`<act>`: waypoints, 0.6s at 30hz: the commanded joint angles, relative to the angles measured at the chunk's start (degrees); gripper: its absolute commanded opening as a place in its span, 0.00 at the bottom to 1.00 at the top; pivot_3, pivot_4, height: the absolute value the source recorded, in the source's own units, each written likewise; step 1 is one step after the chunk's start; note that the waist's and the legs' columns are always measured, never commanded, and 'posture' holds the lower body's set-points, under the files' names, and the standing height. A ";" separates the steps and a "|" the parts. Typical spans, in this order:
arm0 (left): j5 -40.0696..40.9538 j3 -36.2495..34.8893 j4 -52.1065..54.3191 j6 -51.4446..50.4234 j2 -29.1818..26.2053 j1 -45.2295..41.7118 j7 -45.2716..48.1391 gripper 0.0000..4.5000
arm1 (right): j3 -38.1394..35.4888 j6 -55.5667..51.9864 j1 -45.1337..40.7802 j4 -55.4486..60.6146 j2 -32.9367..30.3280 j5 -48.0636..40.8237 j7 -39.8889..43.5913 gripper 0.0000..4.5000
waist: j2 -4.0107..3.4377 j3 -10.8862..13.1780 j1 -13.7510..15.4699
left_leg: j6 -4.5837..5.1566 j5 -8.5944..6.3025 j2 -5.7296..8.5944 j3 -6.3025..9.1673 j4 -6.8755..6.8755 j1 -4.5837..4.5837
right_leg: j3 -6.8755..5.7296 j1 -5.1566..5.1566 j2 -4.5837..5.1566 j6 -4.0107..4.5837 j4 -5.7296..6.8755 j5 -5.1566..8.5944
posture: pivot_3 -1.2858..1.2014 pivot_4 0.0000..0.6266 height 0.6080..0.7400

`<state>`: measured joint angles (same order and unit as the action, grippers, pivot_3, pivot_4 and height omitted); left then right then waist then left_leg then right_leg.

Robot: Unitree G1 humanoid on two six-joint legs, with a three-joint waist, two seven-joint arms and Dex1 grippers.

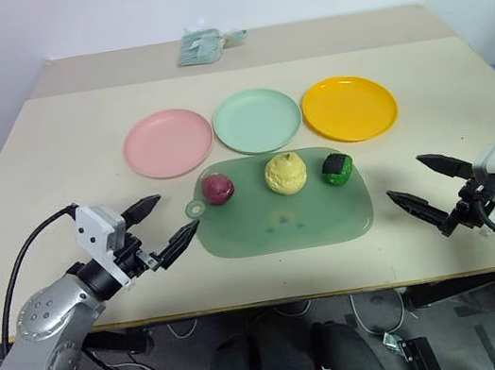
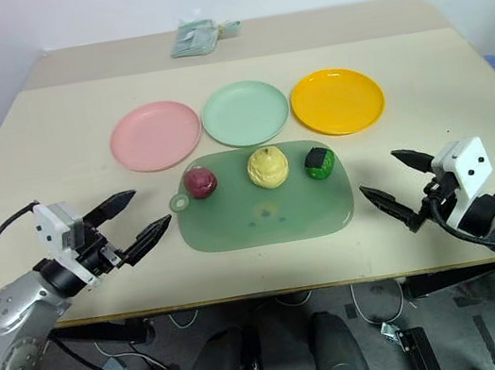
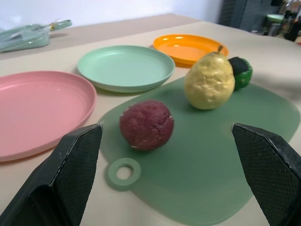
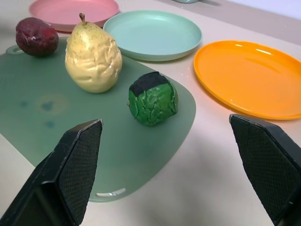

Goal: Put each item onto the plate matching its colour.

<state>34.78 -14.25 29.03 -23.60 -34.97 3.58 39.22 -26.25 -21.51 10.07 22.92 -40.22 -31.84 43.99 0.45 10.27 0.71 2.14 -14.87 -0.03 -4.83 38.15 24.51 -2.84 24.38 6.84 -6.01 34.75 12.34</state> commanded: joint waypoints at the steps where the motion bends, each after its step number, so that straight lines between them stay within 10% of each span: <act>1: 1.74 -0.71 2.48 -1.77 -1.17 -0.93 -0.13 1.00 | -1.46 -0.66 -0.77 3.40 -0.93 -1.04 -0.89 0.98 | 0.00 0.00 -0.01 | 0.00 0.00 0.00 0.00 0.00 0.00 | 0.00 0.00 0.00 0.00 -0.02 0.00 | 0.52 0.24 1.00; 18: -0.98 2.94 1.47 -1.76 1.97 -4.64 -4.36 1.00 | -0.38 -2.02 -2.34 6.49 -0.37 -2.43 -1.03 0.98 | -0.03 -0.01 0.04 | 0.10 -0.07 -0.01 0.01 -0.10 0.00 | -0.06 -0.06 0.01 0.06 -0.48 -0.06 | 0.52 0.24 1.00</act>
<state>34.21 -11.48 29.35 -25.97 -33.17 -0.17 35.59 -26.11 -24.77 8.47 27.32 -40.31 -32.90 42.36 0.42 10.26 0.75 2.25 -14.94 -0.04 -4.82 38.05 24.51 -2.90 24.32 6.85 -5.96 34.26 12.28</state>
